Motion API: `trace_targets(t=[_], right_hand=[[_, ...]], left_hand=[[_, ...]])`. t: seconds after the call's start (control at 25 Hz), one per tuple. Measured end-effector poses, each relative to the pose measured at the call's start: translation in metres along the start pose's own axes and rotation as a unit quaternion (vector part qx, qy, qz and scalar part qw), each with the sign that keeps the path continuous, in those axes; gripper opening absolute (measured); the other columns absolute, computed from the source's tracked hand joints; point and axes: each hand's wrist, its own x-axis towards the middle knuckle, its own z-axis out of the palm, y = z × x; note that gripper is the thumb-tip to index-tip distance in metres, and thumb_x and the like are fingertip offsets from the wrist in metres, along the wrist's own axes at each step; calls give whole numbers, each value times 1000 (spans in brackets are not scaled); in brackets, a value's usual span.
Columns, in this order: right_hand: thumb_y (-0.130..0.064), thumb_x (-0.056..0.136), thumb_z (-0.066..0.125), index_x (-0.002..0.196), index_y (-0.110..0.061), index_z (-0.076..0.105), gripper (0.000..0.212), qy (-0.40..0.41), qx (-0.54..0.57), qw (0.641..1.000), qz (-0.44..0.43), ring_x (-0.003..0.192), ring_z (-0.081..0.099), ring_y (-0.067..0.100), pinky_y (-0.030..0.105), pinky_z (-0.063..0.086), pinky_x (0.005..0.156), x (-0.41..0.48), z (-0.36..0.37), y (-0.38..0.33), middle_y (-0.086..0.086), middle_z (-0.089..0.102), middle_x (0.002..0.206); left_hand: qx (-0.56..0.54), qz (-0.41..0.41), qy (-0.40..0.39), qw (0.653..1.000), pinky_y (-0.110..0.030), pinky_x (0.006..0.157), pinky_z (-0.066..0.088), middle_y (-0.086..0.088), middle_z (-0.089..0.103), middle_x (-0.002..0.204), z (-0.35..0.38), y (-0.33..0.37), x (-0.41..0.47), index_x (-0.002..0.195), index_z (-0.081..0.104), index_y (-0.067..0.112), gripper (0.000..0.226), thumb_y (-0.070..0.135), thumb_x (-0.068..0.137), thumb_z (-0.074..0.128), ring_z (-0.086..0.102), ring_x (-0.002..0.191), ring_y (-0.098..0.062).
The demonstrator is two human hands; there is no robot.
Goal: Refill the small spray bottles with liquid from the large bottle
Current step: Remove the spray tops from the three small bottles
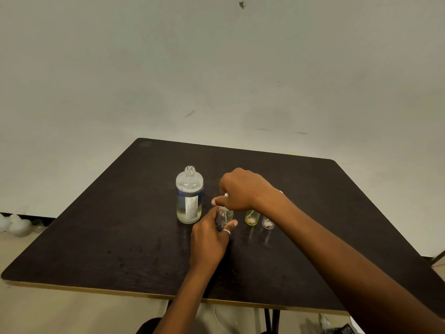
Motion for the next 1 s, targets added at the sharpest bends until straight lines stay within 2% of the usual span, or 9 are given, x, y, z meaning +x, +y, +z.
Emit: trace_targets(t=[0.04, 0.12, 0.24, 0.32, 0.4, 0.56, 0.76, 0.88, 1.0], right_hand=[[-50, 90, 60, 84, -13, 61, 38, 10, -21, 1000, 20, 71, 60, 18, 27, 44, 58, 0, 1, 0, 2, 64, 80], [-46, 91, 61, 87, -12, 62, 34, 5, -28, 999, 21, 70, 59, 18, 27, 42, 57, 0, 3, -2, 3, 63, 81], [-20, 85, 66, 93, -11, 70, 12, -38, 25, 999, -27, 78, 64, 19, 29, 55, 68, 2, 0, 0, 4, 69, 90], [-11, 81, 65, 94, -12, 71, 14, -60, 56, 995, -51, 84, 66, 19, 31, 57, 77, 4, -1, 2, 3, 70, 93], [-21, 83, 68, 100, -14, 69, 18, -51, 45, 997, -40, 87, 65, 19, 30, 56, 76, 5, -2, 2, 2, 69, 96], [-47, 91, 59, 82, -11, 59, 37, 0, -22, 1000, 14, 63, 56, 15, 24, 37, 50, 1, -1, -3, 2, 61, 75], [-32, 89, 64, 68, -12, 53, 30, -14, -19, 1000, 1, 59, 53, 14, 25, 43, 56, 1, -2, -7, 0, 51, 63], [-24, 82, 67, 66, -12, 55, 23, -16, -3, 1000, 4, 58, 53, 17, 24, 38, 51, 3, -11, -2, 2, 54, 63], [-29, 85, 67, 61, -14, 49, 33, -18, 3, 1000, 13, 58, 53, 16, 24, 37, 51, 4, -16, -3, 1, 53, 61]], left_hand=[[0, 1, -1, 1000, -25, 71, 55, 15, 68, 87, 0, 0, 0, 104, 65, 30, 28, 37, 80, 78, 64, 81, 2], [0, 1, -1, 1000, -20, 69, 52, 15, 68, 86, 0, 1, 0, 104, 65, 30, 29, 37, 80, 78, 64, 81, 1], [1, -1, -2, 1000, -7, 67, 43, 17, 66, 87, -2, 4, -1, 111, 64, 30, 34, 36, 81, 78, 63, 82, 3], [4, -1, -5, 1000, -7, 67, 43, 19, 65, 86, -3, 5, -1, 108, 64, 31, 31, 36, 81, 77, 61, 83, 8], [0, 0, 0, 1000, -11, 69, 45, 18, 66, 86, -2, 4, -1, 109, 65, 30, 32, 36, 80, 78, 62, 82, 6], [-6, 4, -2, 1000, -22, 69, 54, 16, 68, 85, -1, 1, -1, 103, 65, 31, 27, 36, 80, 78, 64, 79, 3], [1, 5, 5, 1000, -17, 72, 52, 17, 67, 85, 0, 1, -1, 113, 65, 29, 37, 35, 80, 79, 63, 80, 4], [-6, -1, 1, 1000, -20, 74, 54, 19, 67, 87, 0, 2, -1, 108, 66, 29, 33, 35, 79, 79, 63, 81, 6], [-2, -16, 0, 1000, -18, 76, 52, 20, 66, 88, 0, 2, 0, 108, 66, 30, 33, 34, 79, 79, 61, 82, 8]])
